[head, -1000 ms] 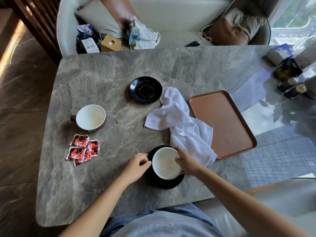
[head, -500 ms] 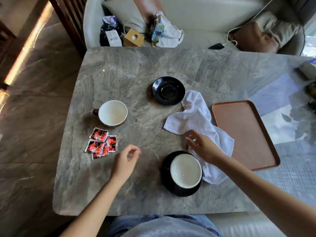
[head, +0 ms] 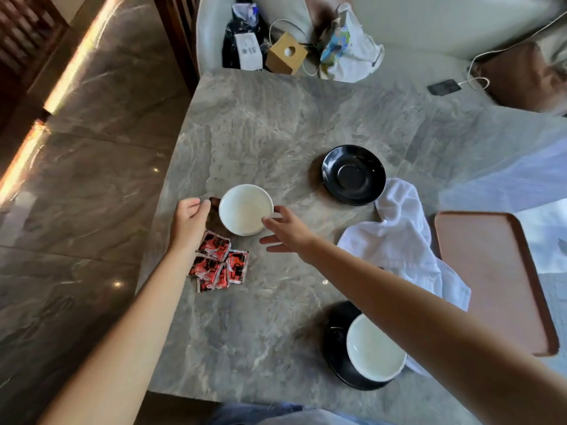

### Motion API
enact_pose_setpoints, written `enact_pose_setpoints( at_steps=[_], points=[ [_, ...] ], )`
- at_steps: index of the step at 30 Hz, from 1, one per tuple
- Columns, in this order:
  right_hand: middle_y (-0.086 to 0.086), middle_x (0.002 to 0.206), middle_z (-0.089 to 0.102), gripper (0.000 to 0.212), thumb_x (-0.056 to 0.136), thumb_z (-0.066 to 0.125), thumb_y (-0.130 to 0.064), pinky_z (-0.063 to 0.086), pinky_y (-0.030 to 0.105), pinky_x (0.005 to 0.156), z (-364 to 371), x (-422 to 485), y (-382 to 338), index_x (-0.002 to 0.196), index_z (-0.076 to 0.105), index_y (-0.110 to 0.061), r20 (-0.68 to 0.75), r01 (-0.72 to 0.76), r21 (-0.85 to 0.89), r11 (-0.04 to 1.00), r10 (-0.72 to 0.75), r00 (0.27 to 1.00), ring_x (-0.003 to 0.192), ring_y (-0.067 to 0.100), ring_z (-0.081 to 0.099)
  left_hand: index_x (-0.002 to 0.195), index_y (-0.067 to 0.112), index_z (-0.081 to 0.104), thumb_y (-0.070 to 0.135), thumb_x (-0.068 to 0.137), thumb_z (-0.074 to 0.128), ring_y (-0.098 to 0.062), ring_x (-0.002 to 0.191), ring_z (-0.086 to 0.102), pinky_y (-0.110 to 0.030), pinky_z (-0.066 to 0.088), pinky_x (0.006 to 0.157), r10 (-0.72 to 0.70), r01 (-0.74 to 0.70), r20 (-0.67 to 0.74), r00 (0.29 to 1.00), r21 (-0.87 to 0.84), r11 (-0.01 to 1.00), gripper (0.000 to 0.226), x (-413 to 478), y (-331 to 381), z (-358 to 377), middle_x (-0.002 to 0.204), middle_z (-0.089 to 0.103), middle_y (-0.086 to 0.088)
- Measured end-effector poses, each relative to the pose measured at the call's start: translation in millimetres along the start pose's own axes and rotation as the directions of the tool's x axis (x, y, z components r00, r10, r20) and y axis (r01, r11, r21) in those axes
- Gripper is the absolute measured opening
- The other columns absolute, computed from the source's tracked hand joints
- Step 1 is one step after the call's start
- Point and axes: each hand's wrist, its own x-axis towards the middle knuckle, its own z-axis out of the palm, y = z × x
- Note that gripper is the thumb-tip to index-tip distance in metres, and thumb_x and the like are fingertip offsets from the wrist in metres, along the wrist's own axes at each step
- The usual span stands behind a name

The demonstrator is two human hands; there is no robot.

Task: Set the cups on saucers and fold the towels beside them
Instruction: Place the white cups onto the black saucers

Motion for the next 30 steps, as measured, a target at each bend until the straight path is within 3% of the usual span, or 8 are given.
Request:
enact_pose_setpoints(
  at_steps=[4,8,13,17,20,22,28,30],
  points=[
    [0.012,0.132,0.051,0.046,0.097,0.050,-0.022,0.056,0.041,0.082,5.7,10.0,3.1,0.138,0.031,-0.014,-0.047,-0.026,0.060,0.998,0.029,0.998,0.106,0.033,0.065,0.116,0.014,0.054,0.040,0.092,0.049,-0.028,0.111,0.059,-0.047,0.045,0.101,-0.117,0.117,0.090,0.989,0.006,0.993,0.036,17.8,-1.1,9.2,0.124,0.061,-0.009],
    [0.011,0.132,0.052,0.043,0.095,0.050,-0.016,0.056,0.044,0.086,10.0,17.7,11.1,0.136,0.036,-0.013,-0.130,0.011,0.106,0.994,0.003,0.992,0.103,0.031,0.065,0.130,0.013,0.048,0.041,0.090,0.052,-0.023,0.103,0.058,-0.037,0.047,0.092,-0.190,0.194,0.080,0.979,-0.052,0.980,0.048,20.7,-6.4,15.9,0.113,0.058,-0.003],
    [0.013,0.126,0.054,0.040,0.094,0.045,-0.011,0.056,0.042,0.086,10.9,21.4,16.1,0.134,0.039,-0.011,-0.141,0.049,0.169,0.984,-0.025,0.990,0.091,0.025,0.064,0.133,0.015,0.047,0.043,0.090,0.052,-0.028,0.122,0.052,-0.048,0.041,0.106,-0.175,0.177,0.080,0.981,-0.012,0.984,0.052,19.3,-1.8,16.4,0.133,0.055,-0.011],
    [0.012,0.115,0.058,0.037,0.093,0.042,-0.010,0.058,0.031,0.073,-12.8,18.4,18.0,0.129,0.045,-0.009,-0.175,0.107,0.154,0.982,-0.080,0.981,0.089,0.026,0.065,0.120,0.017,0.057,0.041,0.090,0.054,-0.019,0.108,0.058,-0.041,0.045,0.099,-0.079,0.079,0.109,0.991,0.012,0.997,0.039,12.1,12.6,30.6,0.120,0.062,-0.003],
    [0.016,0.114,0.058,0.034,0.092,0.043,-0.007,0.057,0.025,0.063,-43.9,16.4,17.7,0.125,0.049,-0.006,-0.253,0.197,0.100,0.975,-0.167,0.953,0.092,0.027,0.064,0.101,0.020,0.061,0.035,0.091,0.054,-0.006,0.084,0.058,-0.027,0.048,0.074,-0.022,0.024,0.167,0.986,-0.010,1.000,0.019,2.8,27.4,56.2,0.093,0.063,0.008],
    [0.014,0.107,0.057,0.029,0.092,0.044,-0.006,0.057,0.028,0.063,-68.0,14.3,16.0,0.119,0.052,-0.005,-0.337,0.261,0.037,0.965,-0.234,0.912,0.089,0.025,0.062,0.091,0.021,0.061,0.030,0.092,0.054,-0.006,0.081,0.056,-0.023,0.042,0.067,0.001,0.008,0.205,0.979,-0.040,0.999,0.012,-2.8,38.2,77.6,0.084,0.062,0.010],
    [0.005,0.091,0.062,0.017,0.094,0.045,-0.012,0.057,0.025,0.061,-143.4,9.7,4.7,0.106,0.056,-0.009,-0.449,0.343,-0.272,0.899,-0.434,0.782,0.077,0.020,0.064,0.094,0.018,0.064,0.032,0.091,0.054,-0.003,0.077,0.055,-0.006,0.041,0.062,0.080,-0.096,0.286,0.955,0.042,0.994,0.017,-5.0,68.9,142.7,0.084,0.063,0.008],
    [-0.002,0.078,0.059,0.008,0.094,0.045,-0.014,0.052,0.017,0.063,-163.6,13.5,0.0,0.093,0.052,-0.016,-0.472,0.296,-0.372,0.880,-0.454,0.756,0.074,0.019,0.062,0.095,0.016,0.065,0.034,0.091,0.054,-0.014,0.088,0.059,-0.017,0.044,0.072,0.074,-0.109,0.337,0.939,0.087,0.990,0.021,0.6,76.4,159.9,0.093,0.065,0.000]
  ],
)
